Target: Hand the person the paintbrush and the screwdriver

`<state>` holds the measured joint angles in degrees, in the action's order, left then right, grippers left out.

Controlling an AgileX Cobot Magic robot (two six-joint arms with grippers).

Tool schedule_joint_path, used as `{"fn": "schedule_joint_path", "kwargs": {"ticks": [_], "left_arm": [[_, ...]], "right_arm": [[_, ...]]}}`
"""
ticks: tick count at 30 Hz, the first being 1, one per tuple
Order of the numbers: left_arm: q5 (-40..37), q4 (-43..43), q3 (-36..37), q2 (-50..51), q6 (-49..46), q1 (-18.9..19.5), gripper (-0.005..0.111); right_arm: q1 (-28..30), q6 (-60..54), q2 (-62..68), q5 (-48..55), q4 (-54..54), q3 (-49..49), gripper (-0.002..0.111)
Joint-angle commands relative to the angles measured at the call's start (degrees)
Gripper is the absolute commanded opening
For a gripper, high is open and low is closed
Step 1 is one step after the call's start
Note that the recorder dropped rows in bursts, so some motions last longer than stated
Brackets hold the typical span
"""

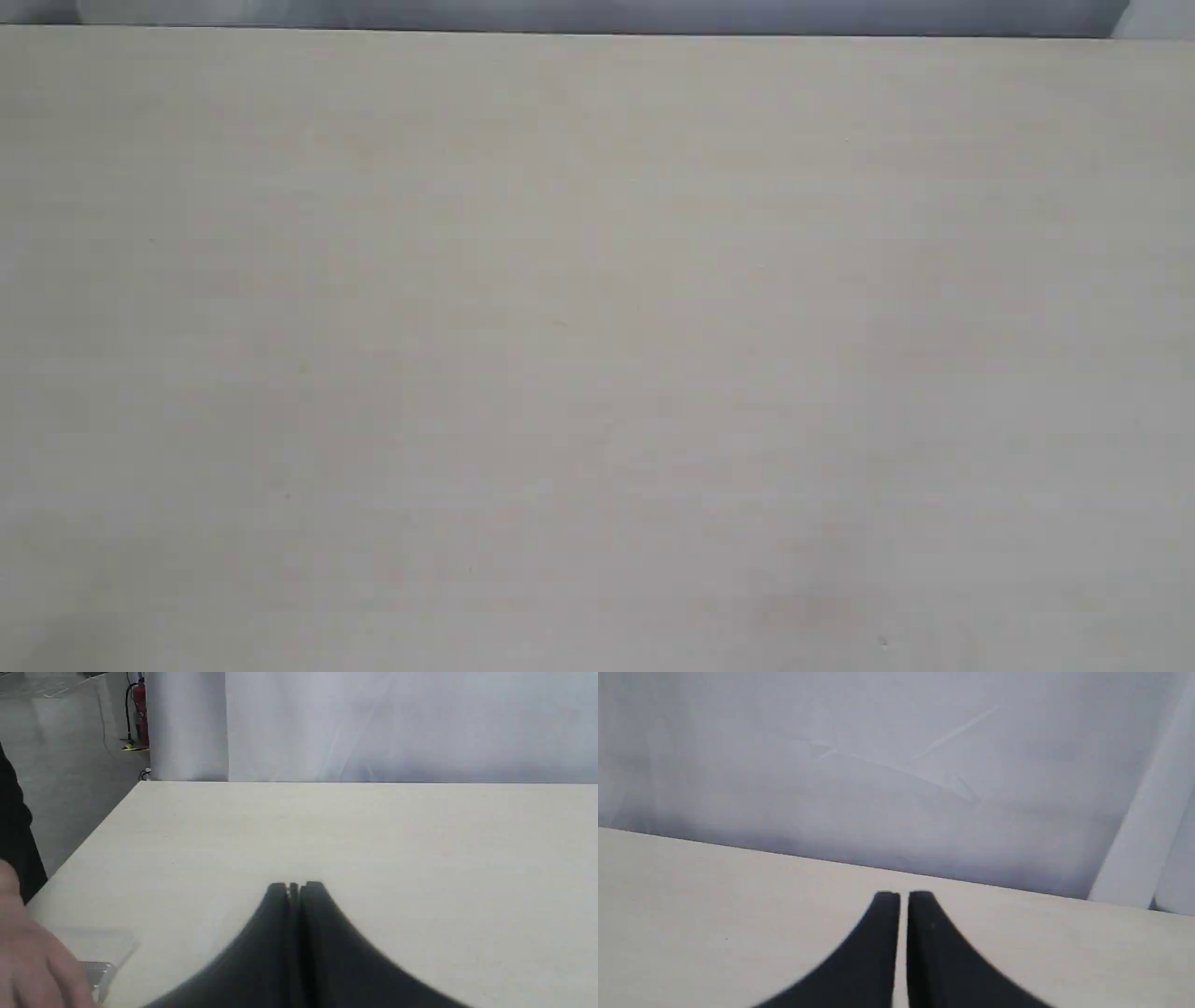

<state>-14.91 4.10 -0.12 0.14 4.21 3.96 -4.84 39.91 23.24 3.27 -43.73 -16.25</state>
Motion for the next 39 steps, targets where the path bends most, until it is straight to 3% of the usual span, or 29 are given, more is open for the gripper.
{"fn": "schedule_joint_path", "kwargs": {"ticks": [1,12,33,36,39], "left_arm": [[0.5,-0.3,0.1,-0.1,0.1,-0.3,0.0],[0.5,-0.2,0.1,-0.1,0.1,-0.3,0.0],[0.7,-0.1,0.1,-0.1,0.1,-0.3,0.0],[0.7,-0.1,0.1,-0.1,0.1,-0.3,0.0],[0.7,-0.1,0.1,-0.1,0.1,-0.3,0.0]], "right_arm": [[4.5,-0.3,-6.4,-5.8,-1.3,5.3,0.004],[14.2,0.5,-20.1,-9.3,-1.3,16.3,0.004],[14.1,0.9,-23.2,-3.7,-0.9,16.3,0.004],[14.1,-5.4,-23.2,-1.5,6.4,16.3,0.004],[14.1,-19.1,-23.2,-1.4,19.2,16.3,0.004]]}}
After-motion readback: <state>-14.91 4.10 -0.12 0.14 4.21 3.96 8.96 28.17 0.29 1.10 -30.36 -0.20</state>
